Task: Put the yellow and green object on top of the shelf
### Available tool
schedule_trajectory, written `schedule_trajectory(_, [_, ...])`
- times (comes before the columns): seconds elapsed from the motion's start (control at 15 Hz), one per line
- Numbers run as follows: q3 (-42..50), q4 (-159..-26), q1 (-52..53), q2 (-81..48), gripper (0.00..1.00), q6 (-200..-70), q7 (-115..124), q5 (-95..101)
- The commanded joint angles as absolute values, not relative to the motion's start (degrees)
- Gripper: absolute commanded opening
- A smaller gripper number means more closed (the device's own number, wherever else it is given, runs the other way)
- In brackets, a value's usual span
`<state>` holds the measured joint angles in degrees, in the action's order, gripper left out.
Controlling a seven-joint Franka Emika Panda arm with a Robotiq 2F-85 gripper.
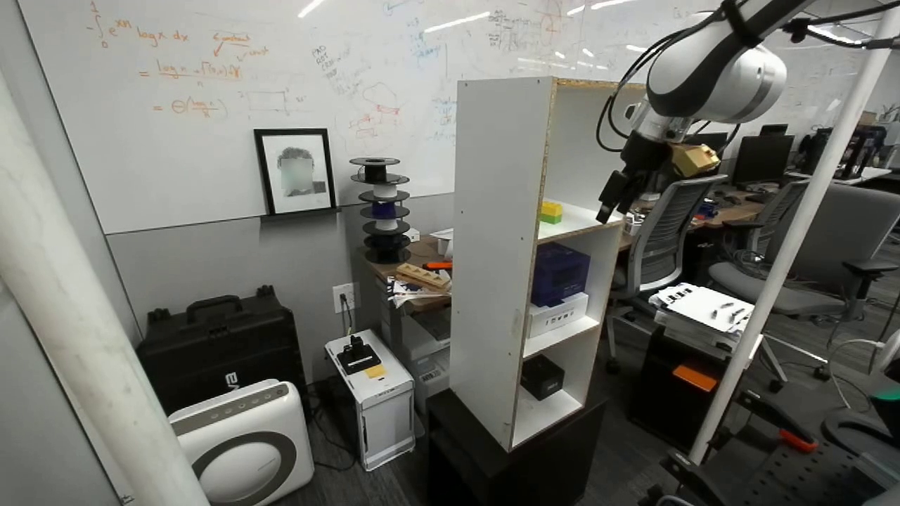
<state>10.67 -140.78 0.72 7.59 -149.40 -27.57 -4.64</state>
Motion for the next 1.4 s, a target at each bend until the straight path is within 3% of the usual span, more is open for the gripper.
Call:
schedule_trajectory(0.0, [9.3,-137.3,1.7,0.8,1.00,-159.2,-31.3,-13.8])
schedule_trajectory(0.4, [6.3,-131.2,2.1,-9.2,1.00,-169.3,-39.5,-30.1])
schedule_trajectory(0.8, [4.4,-123.7,1.0,-16.1,1.00,-172.0,-40.5,-32.8])
schedule_trajectory(0.87, [4.2,-122.8,0.9,-16.8,0.75,-172.0,-40.1,-32.8])
schedule_trajectory(1.0, [3.8,-121.7,0.4,-17.3,0.66,-171.3,-39.8,-33.2])
schedule_trajectory(1.33, [5.4,-125.2,1.2,-12.8,0.27,-167.3,-37.1,-31.4])
